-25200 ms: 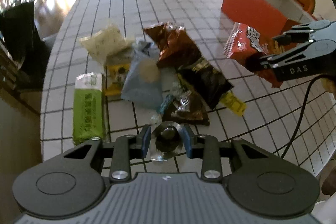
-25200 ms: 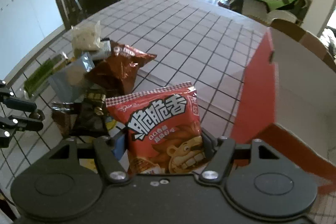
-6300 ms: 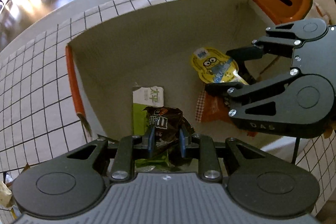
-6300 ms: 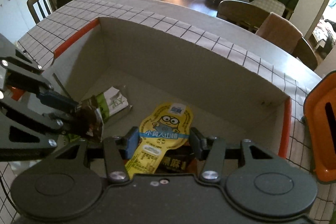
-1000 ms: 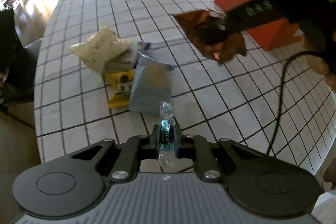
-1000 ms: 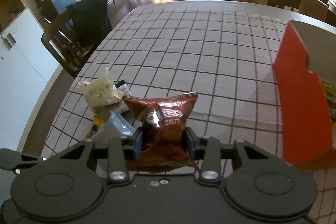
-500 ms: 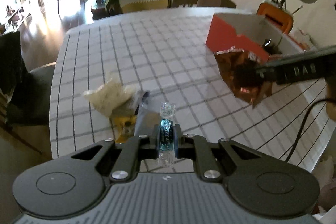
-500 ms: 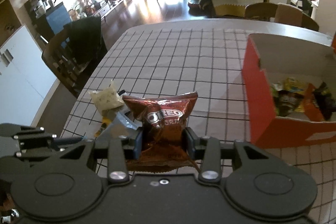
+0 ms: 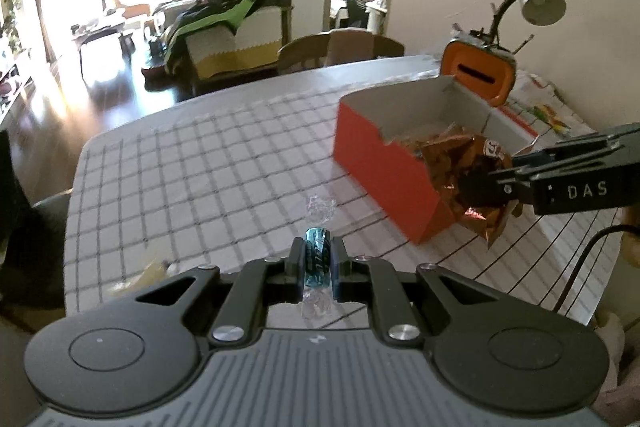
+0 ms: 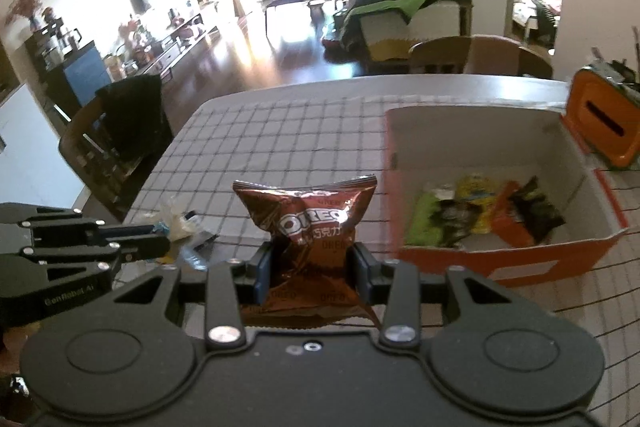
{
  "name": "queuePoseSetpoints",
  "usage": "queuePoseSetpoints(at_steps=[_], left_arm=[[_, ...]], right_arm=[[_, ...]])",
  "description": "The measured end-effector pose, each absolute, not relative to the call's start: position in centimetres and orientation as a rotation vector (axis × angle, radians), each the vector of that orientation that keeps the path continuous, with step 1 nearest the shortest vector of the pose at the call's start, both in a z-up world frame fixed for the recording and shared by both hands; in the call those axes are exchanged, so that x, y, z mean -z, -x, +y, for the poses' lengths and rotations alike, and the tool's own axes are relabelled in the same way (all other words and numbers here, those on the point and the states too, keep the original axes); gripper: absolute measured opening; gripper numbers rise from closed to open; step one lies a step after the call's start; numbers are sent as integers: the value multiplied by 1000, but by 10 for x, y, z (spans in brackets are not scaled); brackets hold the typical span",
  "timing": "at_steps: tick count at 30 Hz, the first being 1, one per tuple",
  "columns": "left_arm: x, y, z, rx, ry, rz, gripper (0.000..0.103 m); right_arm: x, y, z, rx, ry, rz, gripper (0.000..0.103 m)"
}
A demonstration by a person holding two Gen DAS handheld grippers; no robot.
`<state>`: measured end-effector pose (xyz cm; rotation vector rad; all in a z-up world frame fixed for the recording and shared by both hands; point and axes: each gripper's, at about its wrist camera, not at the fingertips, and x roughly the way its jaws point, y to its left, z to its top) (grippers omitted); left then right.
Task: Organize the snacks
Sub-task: 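Carry the Oreo bag and teal item over the box with both grippers, then open the right gripper to drop the Oreo bag while the left releases the teal item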
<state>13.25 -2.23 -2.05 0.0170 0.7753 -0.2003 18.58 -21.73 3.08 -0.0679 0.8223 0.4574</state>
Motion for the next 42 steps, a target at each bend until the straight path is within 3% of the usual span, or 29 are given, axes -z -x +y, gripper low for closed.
queuePoseSetpoints(at_steps=[19, 42], left_arm=[[9, -238, -145, 164, 13, 823, 12], [79, -353, -213, 33, -42, 1025, 12]], right_arm=[[-39, -267, -352, -349, 75, 802, 40], [22, -358, -396, -363, 169, 934, 40]])
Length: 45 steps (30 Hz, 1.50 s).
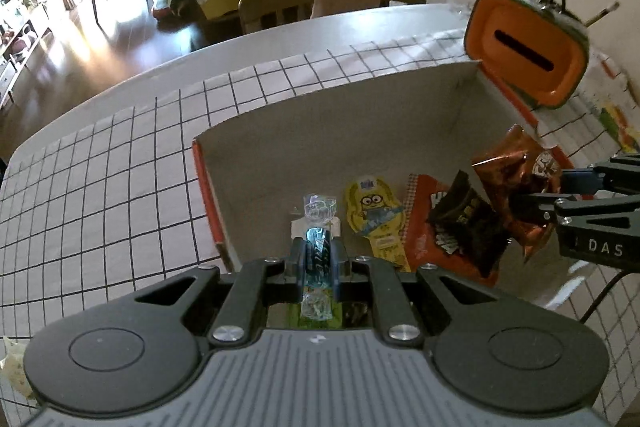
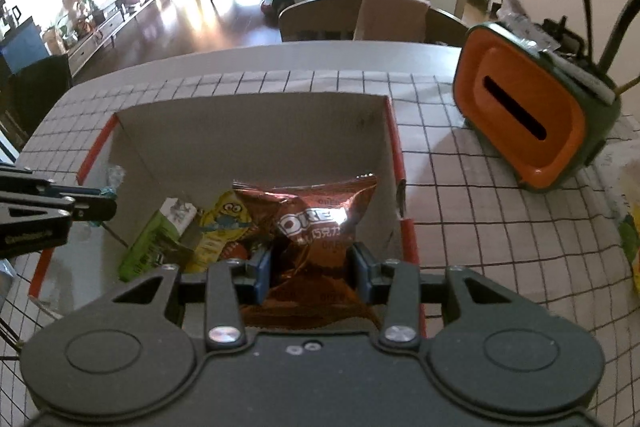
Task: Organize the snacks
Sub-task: 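Open the right gripper to drop the Oreo bag while the left releases the teal item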
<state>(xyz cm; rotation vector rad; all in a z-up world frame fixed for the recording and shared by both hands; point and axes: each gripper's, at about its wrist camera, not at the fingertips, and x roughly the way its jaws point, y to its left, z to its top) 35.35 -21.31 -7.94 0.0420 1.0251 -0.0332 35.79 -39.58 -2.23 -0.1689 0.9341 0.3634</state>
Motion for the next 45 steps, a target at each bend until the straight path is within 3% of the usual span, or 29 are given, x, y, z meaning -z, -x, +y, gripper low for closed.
queuePoseSetpoints(at_steps=[14, 23, 34, 45], left_arm=[[120, -380, -227, 4, -102, 1182, 12], [123, -379, -228, 4, -92, 1182, 12], [97, -362, -219, 8, -12, 1124, 14], [70, -333, -211, 18, 24, 1035, 32]], right_arm=[[31, -376, -382, -400, 268, 935, 40], [30, -378, -381, -408, 274, 937, 43], [23, -371, -387, -435, 254, 919, 63], [2, -349, -391, -478, 199, 879, 75]])
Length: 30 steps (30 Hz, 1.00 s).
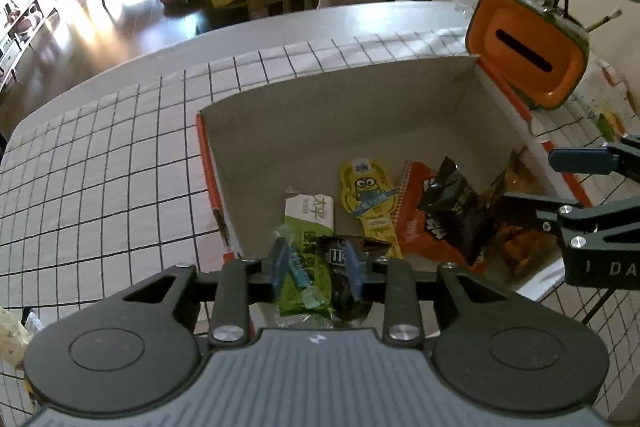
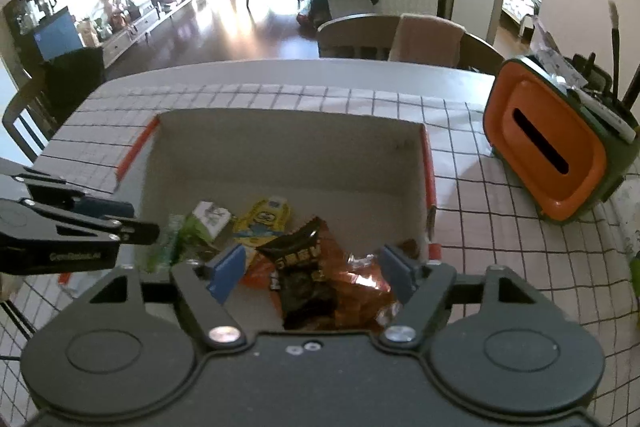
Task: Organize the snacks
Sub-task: 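Open the right gripper to drop the Oreo bag while the left releases the teal item, then withdraw both grippers from the box toward the remaining cream and blue bags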
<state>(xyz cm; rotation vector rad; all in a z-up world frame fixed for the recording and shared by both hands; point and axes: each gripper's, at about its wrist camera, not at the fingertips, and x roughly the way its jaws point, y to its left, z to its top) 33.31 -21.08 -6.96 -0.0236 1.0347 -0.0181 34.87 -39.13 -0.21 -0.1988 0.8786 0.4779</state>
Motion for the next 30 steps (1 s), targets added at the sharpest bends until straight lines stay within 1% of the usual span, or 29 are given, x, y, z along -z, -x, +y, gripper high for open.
queuePoseSetpoints(at_steps=[1, 2, 3, 5, 8, 10, 12, 17, 20, 22, 25, 27, 30], left_arm=[[68, -330, -210, 19, 28, 1028, 34], [64, -327, -209, 23, 34, 1016, 40], [60, -323, -207, 30, 39, 1001, 50], [53, -315, -204, 36, 45, 967, 58], [42, -305, -199, 54, 37, 927, 59], [36, -298, -195, 58, 32, 905, 61], [32, -291, -189, 63, 38, 888, 66], [23, -274, -169, 80, 49, 860, 68], [20, -263, -157, 91, 47, 844, 72], [18, -255, -149, 96, 39, 835, 72], [15, -243, -136, 103, 33, 822, 72], [13, -233, -126, 109, 26, 812, 77], [13, -219, -111, 107, 19, 804, 81]], right_arm=[[-1, -345, -391, -483, 191, 871, 77], [-3, -342, -390, -489, 180, 863, 78], [-6, -339, -390, -493, 171, 856, 80], [-12, -331, -387, -502, 153, 840, 83], [-19, -320, -382, -513, 129, 826, 87], [-24, -315, -378, -518, 110, 819, 90], [-27, -308, -374, -525, 87, 811, 93], [-33, -292, -362, -534, 35, 793, 99], [-36, -282, -350, -539, 24, 775, 100], [-39, -274, -343, -541, 23, 758, 102], [-40, -264, -330, -553, 26, 740, 103], [-38, -259, -321, -567, 25, 737, 103], [-36, -248, -304, -592, 41, 731, 103]])
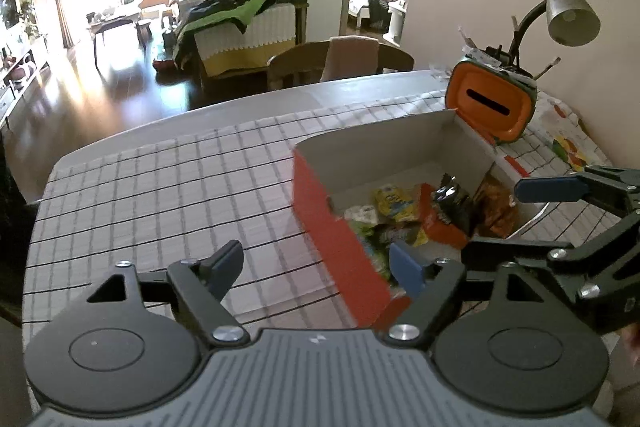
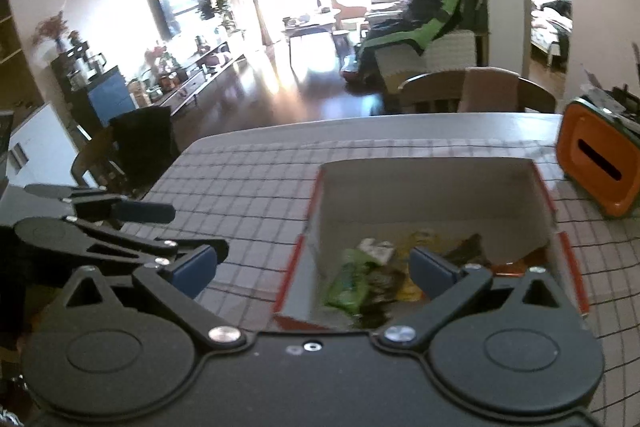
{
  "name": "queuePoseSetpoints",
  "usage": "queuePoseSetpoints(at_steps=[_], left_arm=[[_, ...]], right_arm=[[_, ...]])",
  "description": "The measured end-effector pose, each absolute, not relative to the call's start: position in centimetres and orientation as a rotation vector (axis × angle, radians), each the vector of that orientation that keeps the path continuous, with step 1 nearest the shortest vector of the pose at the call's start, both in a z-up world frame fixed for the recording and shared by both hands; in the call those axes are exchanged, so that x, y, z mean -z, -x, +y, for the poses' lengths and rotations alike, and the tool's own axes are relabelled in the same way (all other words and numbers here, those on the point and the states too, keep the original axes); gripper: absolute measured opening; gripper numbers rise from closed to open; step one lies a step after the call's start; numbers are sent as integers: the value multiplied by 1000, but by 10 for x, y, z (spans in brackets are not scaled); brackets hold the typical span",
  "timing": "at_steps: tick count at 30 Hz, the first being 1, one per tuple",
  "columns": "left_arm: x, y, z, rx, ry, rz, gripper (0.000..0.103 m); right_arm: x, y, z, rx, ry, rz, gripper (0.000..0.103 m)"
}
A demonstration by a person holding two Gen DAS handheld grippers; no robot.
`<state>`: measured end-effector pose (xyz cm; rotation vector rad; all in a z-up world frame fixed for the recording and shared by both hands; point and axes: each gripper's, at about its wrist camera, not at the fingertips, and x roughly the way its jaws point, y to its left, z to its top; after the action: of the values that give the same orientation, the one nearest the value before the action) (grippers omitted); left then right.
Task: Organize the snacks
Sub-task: 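Withdraw both grippers from the box toward the remaining cream and blue bags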
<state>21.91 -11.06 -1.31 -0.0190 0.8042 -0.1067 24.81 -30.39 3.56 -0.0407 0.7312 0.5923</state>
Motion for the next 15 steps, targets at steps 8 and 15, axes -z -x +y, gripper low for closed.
queuePoseSetpoints(at_steps=[8, 15], left_arm=[[19, -182, -64, 94, 23, 800, 86], [28, -151, -15, 60, 2, 803, 86]], right_arm=[[-25, -223, -263, -643, 68, 730, 103], [-17, -210, -230, -659, 47, 762, 103]])
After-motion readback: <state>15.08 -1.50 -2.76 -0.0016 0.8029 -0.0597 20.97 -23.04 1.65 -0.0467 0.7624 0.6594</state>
